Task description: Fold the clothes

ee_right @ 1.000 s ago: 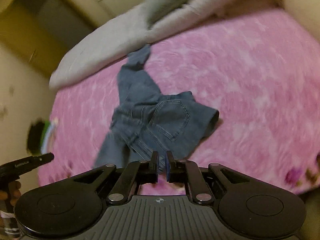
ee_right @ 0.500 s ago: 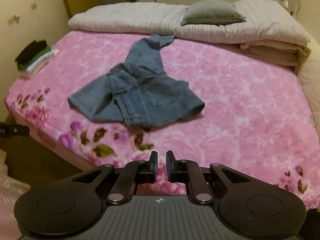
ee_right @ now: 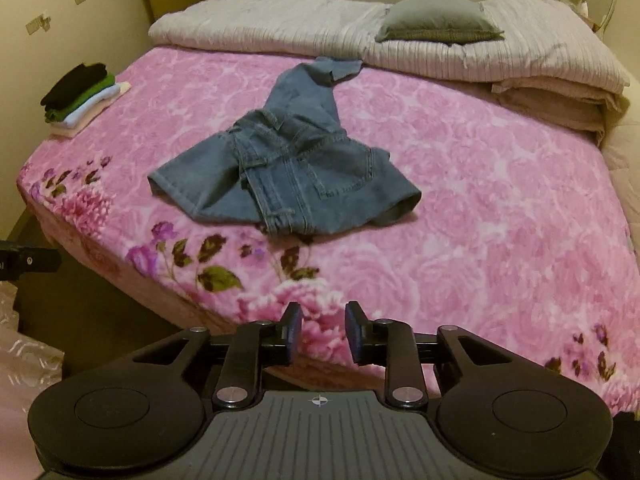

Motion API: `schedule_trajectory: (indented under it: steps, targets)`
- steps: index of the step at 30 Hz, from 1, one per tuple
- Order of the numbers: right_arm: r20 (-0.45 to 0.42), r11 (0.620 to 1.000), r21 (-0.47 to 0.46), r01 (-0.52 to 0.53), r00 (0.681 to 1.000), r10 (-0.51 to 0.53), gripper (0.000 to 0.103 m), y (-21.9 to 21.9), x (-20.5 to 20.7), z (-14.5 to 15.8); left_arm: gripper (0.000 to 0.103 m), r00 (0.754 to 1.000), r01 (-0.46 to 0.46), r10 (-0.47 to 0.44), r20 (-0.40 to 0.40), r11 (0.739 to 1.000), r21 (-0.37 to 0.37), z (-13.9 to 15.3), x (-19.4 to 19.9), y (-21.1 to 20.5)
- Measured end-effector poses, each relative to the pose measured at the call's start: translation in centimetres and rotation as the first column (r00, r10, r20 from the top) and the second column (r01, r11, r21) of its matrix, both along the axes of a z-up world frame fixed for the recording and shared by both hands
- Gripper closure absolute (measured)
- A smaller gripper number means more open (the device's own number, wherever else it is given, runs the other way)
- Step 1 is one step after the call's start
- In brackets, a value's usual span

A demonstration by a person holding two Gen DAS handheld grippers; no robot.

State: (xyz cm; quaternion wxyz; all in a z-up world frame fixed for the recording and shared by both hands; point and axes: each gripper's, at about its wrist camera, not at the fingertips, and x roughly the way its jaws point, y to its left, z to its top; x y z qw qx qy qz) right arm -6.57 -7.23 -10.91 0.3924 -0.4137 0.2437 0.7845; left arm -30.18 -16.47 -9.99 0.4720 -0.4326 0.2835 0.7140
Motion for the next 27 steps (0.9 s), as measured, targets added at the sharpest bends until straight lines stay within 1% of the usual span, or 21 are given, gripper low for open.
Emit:
schedule_trajectory:
  steps: [6, 12, 16, 19, 21, 24, 27]
  targets:
    - [-0.010, 0.999, 0.036, 0.014, 1.000, -0.014, 0.071, 1.5, -1.7, 0.8, 0.076, 1.000, 0.004, -0.004, 0.006, 1.000, 0.018, 0.3, -2.2, 1.9]
    - [-0.023, 0.980, 0.173, 0.096, 0.995, -0.093, 0.071, 4.7, -2.8, 2.4, 0.076, 1.000, 0.003, -0.005, 0.031, 0.999, 0.042, -0.1, -6.3, 4.2]
    - [0.025, 0.966, 0.243, 0.089, 0.995, -0.098, 0.071, 6.7, -4.3, 2.8, 0.076, 0.999, -0.006, 0.004, 0.040, 1.000, 0.029, -1.0, -10.1, 6.3]
    - [0.094, 0.961, 0.273, 0.042, 0.993, -0.070, 0.070, 7.7, -5.9, 1.8, 0.076, 0.999, -0.020, 0.019, 0.041, 1.000, 0.014, -1.8, -12.8, 8.0]
    - [0.133, 0.962, 0.274, 0.010, 0.990, -0.048, 0.070, 8.0, -6.8, 0.6, 0.076, 0.998, -0.023, 0.022, 0.053, 1.000, 0.006, -2.4, -14.3, 8.8]
    - [0.194, 0.966, 0.256, -0.032, 0.981, -0.019, 0.070, 8.0, -7.7, -2.0, 0.074, 0.998, -0.019, 0.019, 0.068, 1.000, -0.003, -3.6, -16.2, 9.8]
    - [0.253, 0.971, 0.230, -0.065, 0.967, 0.005, 0.070, 7.7, -8.5, -5.0, 0.073, 0.995, -0.026, 0.029, 0.095, 0.999, -0.031, -5.9, -17.7, 10.5]
